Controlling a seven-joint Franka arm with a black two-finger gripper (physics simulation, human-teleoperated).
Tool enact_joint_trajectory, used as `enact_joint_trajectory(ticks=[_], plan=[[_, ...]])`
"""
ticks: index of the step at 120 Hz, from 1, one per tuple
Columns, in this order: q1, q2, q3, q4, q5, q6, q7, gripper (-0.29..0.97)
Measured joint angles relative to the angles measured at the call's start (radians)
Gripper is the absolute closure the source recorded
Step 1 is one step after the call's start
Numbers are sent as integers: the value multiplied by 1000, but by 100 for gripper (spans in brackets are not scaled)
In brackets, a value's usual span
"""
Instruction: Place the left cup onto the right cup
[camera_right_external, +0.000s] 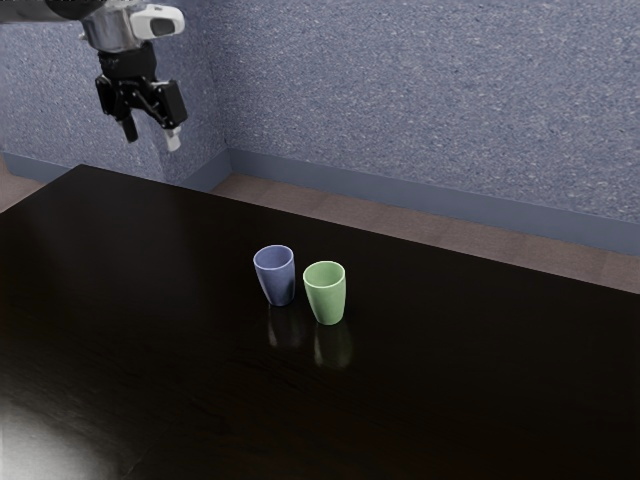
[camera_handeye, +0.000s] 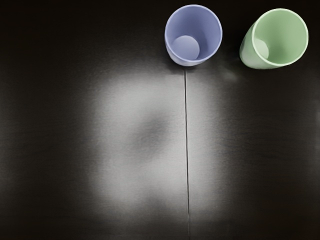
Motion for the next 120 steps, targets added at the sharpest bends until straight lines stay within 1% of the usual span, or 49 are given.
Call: enact_joint_trajectory(ticks=[8, 17, 35, 51, 58, 91, 109, 120], plan=[[34, -23, -34, -39, 23, 22, 2, 2], [62, -26, -57, -72, 42, 60, 4, 2], [98, 26, -83, -80, 55, 126, 7, 2], [93, 97, -87, -72, 43, 210, -11, 2], [103, 117, -87, -72, 26, 234, -36, 2], [100, 169, -88, -86, -50, 295, -215, 2], [89, 177, -100, -187, -63, 353, -293, 2], [89, 167, -117, -243, -58, 379, -326, 2]])
